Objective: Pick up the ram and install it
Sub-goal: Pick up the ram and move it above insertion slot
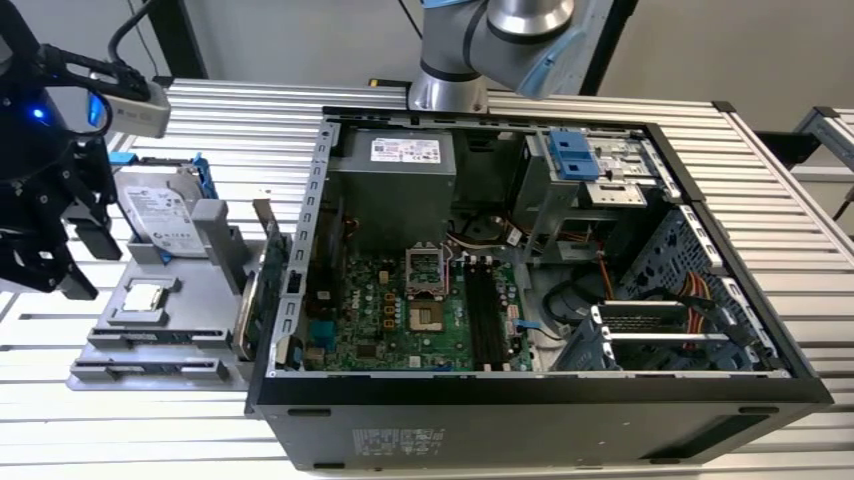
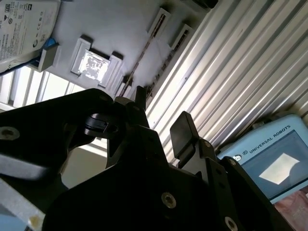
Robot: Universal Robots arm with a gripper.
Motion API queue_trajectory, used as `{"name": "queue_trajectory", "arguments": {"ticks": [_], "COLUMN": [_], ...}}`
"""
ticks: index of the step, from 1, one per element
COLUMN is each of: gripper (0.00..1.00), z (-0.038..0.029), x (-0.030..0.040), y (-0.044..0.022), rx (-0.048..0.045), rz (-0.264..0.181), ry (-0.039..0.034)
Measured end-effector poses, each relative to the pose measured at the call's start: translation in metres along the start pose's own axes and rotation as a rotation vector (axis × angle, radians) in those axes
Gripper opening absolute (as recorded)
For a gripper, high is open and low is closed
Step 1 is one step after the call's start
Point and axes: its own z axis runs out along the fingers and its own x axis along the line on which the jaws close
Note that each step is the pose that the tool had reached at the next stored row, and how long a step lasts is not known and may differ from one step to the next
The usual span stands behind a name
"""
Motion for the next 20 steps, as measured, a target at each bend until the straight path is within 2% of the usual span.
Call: {"name": "queue_trajectory", "arguments": {"ticks": [13,20], "gripper": [1.0,1.0], "z": [0.0075,0.011], "x": [-0.0006,-0.0008], "y": [-0.0001,-0.0002], "rx": [0.0001,0.0073], "rz": [0.0,0.0], "ry": [0.0001,-0.0002]}}
